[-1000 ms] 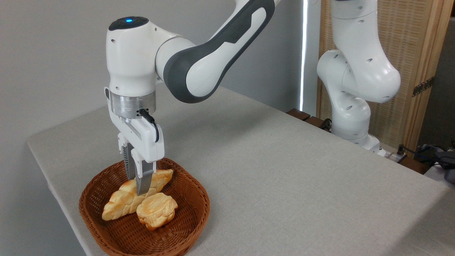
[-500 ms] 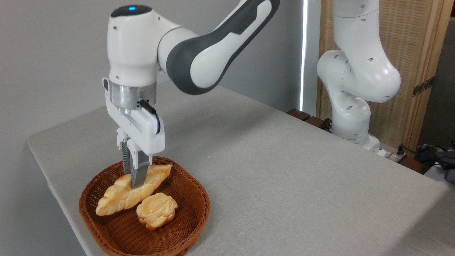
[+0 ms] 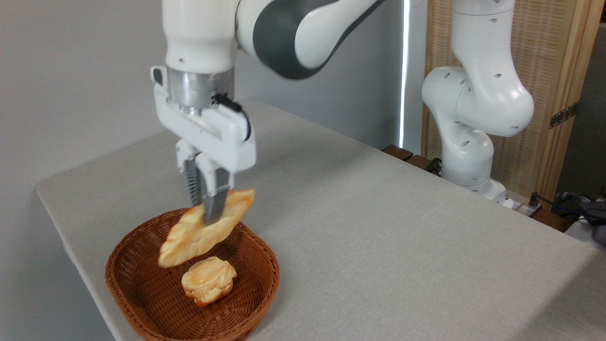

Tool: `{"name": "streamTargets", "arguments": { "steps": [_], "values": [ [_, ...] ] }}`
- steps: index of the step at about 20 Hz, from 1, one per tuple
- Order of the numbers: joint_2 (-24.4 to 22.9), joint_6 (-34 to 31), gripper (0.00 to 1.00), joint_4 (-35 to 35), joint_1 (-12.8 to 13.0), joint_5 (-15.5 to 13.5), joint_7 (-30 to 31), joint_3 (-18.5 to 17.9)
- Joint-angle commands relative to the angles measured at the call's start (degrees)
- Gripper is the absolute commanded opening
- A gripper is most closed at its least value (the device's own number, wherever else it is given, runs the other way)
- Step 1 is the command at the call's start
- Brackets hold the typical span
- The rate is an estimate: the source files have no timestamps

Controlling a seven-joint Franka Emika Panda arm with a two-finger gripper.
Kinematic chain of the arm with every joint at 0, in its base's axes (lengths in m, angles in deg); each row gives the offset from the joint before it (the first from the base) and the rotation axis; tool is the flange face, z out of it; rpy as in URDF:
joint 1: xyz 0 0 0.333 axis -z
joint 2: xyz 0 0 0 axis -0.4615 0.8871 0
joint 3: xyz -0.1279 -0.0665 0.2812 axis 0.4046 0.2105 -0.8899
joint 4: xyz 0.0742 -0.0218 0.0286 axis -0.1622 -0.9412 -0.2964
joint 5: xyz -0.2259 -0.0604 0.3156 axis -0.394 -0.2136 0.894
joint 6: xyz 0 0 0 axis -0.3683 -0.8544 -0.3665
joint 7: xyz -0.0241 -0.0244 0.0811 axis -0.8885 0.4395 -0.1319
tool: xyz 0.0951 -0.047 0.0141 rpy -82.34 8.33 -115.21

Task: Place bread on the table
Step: 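Lift the bread roll up out of the basket and carry it beside the basket, then lower the bread roll onto the table and open the gripper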

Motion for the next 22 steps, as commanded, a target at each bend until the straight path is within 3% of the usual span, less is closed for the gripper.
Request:
{"name": "streamTargets", "arguments": {
  "steps": [1, 7, 10, 13, 15, 16, 22],
  "values": [
    [-3.53, -9.1, 0.24, -0.59, 0.6, -1.26, -0.46, -0.77],
    [-4.86, -22.82, 0.26, -0.76, 1.56, -1.17, -0.46, 0.72],
    [-4.86, -25.55, 0.29, -1.9, 2.0, -1.26, -0.46, 3.09],
    [-4.6, -26.0, 0.53, -3.75, 2.0, -1.08, -0.37, 6.17],
    [-4.24, -26.0, 0.9, -4.01, 2.0, -0.39, -0.37, 7.49],
    [-4.07, -25.83, 0.99, -4.02, 2.0, -0.21, -0.37, 7.93],
    [-1.7, -22.32, 1.0, -3.93, 2.0, -0.03, -0.37, 7.93]
  ]
}}
